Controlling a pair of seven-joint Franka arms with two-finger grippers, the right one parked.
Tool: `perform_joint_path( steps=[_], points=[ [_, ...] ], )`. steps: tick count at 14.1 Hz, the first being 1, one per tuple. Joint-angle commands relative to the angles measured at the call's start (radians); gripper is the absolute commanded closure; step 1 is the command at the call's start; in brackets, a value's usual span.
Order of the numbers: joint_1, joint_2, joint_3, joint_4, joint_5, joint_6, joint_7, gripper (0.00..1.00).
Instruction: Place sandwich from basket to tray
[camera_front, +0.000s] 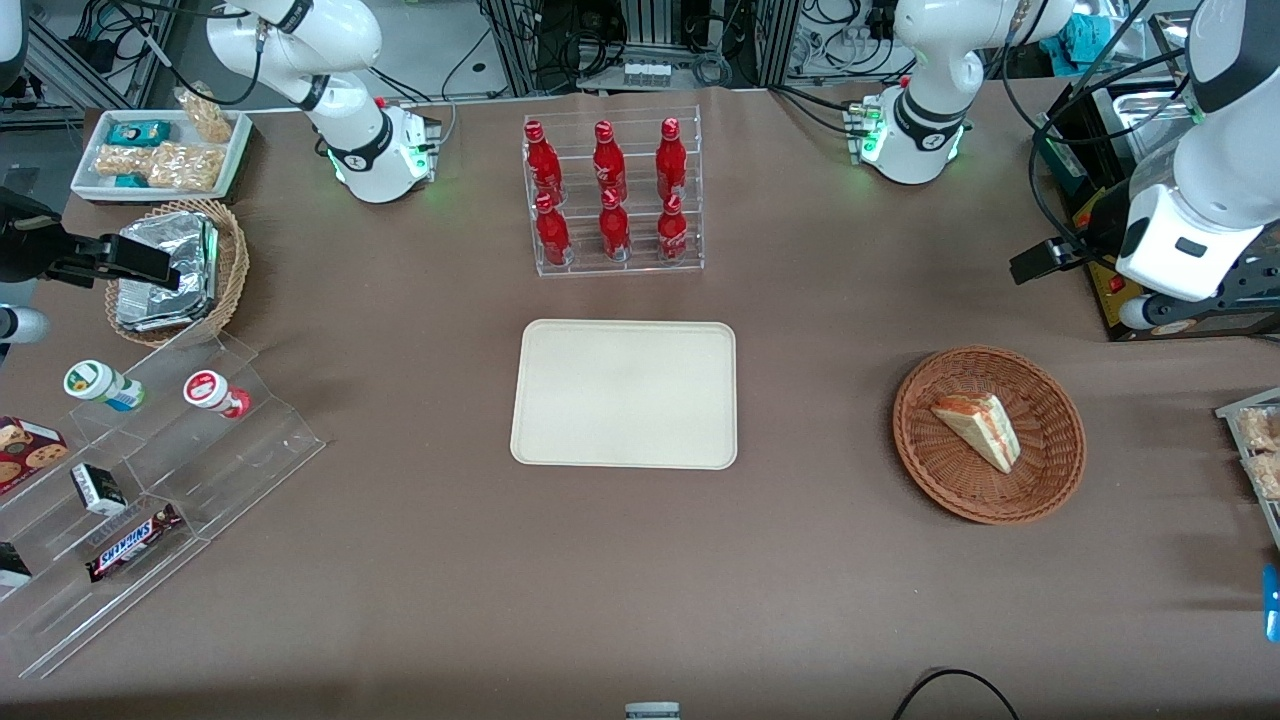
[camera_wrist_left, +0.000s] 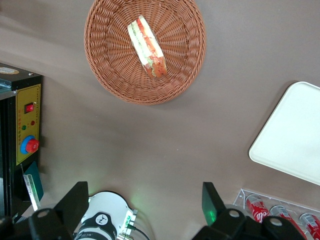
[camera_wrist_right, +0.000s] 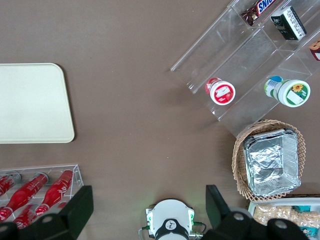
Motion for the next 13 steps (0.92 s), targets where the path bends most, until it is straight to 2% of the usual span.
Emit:
perform_joint_path(
  steps=[1, 13],
  points=[
    [-0.003, 0.011, 0.009, 0.024, -0.014, -0.004, 0.008, 0.0],
    [-0.002, 0.026, 0.009, 0.018, -0.014, -0.018, 0.003, 0.0]
  ],
)
